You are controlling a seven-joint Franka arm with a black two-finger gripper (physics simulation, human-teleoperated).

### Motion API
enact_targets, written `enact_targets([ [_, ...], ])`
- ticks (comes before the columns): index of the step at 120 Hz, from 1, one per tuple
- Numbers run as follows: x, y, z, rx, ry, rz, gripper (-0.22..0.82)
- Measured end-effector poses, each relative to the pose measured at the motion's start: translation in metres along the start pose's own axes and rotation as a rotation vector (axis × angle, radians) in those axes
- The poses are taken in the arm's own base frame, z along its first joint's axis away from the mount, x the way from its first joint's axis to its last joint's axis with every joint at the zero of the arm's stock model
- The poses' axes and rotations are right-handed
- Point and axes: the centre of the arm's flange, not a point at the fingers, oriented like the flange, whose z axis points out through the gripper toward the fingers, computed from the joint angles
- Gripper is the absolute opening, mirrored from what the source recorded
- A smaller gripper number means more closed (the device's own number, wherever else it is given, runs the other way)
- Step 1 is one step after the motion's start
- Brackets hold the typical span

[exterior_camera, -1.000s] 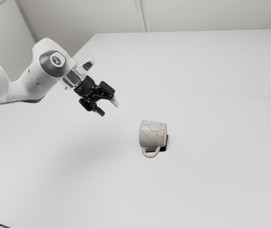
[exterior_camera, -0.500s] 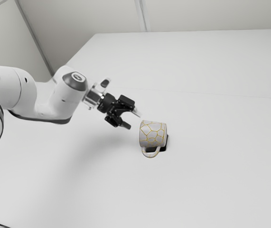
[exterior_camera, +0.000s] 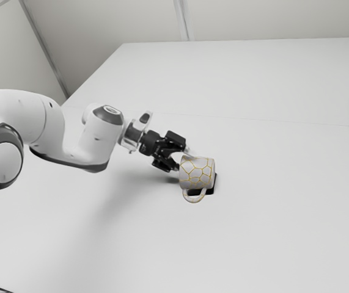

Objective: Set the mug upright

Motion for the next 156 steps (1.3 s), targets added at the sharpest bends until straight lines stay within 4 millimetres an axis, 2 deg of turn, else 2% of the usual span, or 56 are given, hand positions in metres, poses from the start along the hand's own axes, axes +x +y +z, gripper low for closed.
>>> enact_targets([
  [18,-0.002,-0.001,0.010,-0.029,-0.009,0.008,0.27],
  [43,0.000,0.005,0.011,-0.048,-0.009,0.045,0.00],
  [80,0.001,0.024,0.016,-0.056,-0.020,0.126,-0.14],
  [96,0.001,0.034,0.008,-0.036,-0.021,0.170,-0.16],
  [112,0.000,0.067,-0.023,0.125,-0.078,0.317,-0.17],
  [128,-0.017,0.091,-0.036,0.363,-0.204,0.443,-0.18],
  [141,-0.032,0.106,-0.036,0.561,-0.298,0.534,-0.18],
  [156,-0.046,0.106,-0.026,0.748,-0.361,0.613,-0.18],
])
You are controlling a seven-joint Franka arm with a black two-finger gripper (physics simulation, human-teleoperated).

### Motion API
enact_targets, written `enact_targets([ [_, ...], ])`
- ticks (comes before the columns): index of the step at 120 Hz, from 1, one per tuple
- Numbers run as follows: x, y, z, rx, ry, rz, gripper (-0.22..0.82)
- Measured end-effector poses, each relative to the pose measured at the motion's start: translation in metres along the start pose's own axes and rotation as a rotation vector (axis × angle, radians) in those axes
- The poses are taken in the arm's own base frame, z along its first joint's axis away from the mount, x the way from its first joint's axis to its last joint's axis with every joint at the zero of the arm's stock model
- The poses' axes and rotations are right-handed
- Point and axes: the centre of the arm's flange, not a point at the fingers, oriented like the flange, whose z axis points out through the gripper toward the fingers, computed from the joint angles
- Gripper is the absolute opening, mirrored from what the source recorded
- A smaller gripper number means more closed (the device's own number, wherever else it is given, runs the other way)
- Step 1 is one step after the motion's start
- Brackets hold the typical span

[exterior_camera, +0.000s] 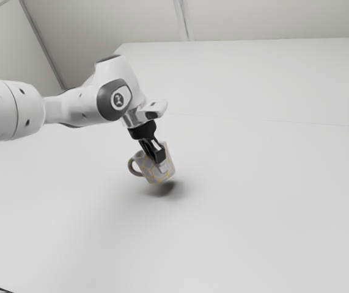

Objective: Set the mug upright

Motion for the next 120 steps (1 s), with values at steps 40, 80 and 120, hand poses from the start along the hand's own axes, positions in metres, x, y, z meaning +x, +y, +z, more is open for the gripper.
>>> enact_targets([
  [40,-0.029,0.026,0.030,0.202,-0.006,0.061,-0.16],
  [80,-0.041,0.049,0.058,0.259,0.048,0.097,-0.16],
  [120,-0.042,0.039,0.057,0.277,0.083,0.091,0.32],
])
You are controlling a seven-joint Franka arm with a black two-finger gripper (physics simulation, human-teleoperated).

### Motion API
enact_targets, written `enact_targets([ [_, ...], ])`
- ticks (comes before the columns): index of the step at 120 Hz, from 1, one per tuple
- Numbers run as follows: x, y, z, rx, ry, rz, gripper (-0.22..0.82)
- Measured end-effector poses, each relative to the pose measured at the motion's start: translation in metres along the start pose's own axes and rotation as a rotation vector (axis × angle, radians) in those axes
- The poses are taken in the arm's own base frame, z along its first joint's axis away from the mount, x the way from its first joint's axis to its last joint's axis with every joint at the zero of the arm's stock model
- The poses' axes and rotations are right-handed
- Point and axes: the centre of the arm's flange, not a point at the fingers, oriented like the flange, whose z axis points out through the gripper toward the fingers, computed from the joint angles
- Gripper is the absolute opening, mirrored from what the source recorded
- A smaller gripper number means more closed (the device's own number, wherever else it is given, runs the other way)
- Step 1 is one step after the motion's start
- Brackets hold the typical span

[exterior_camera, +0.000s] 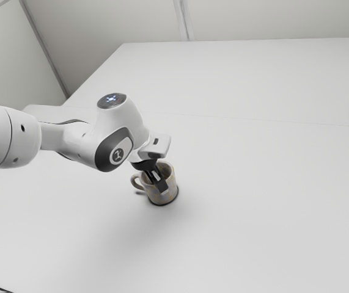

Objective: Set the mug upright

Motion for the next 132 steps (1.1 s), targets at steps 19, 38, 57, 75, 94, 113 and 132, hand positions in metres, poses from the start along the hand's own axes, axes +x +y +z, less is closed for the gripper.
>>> enact_targets([
  [19,0.002,0.001,-0.003,0.004,0.010,0.008,0.47],
  [38,0.013,-0.001,-0.046,0.013,0.027,-0.022,0.54],
  [57,0.026,-0.005,-0.088,-0.010,-0.009,-0.133,0.57],
  [75,0.042,-0.019,-0.132,-0.012,-0.011,-0.229,0.59],
  [94,0.055,-0.038,-0.193,0.001,0.004,-0.313,0.60],
  [113,0.061,-0.064,-0.252,0.014,0.023,-0.379,0.60],
  [132,0.048,-0.082,-0.283,0.030,0.001,-0.423,0.60],
])
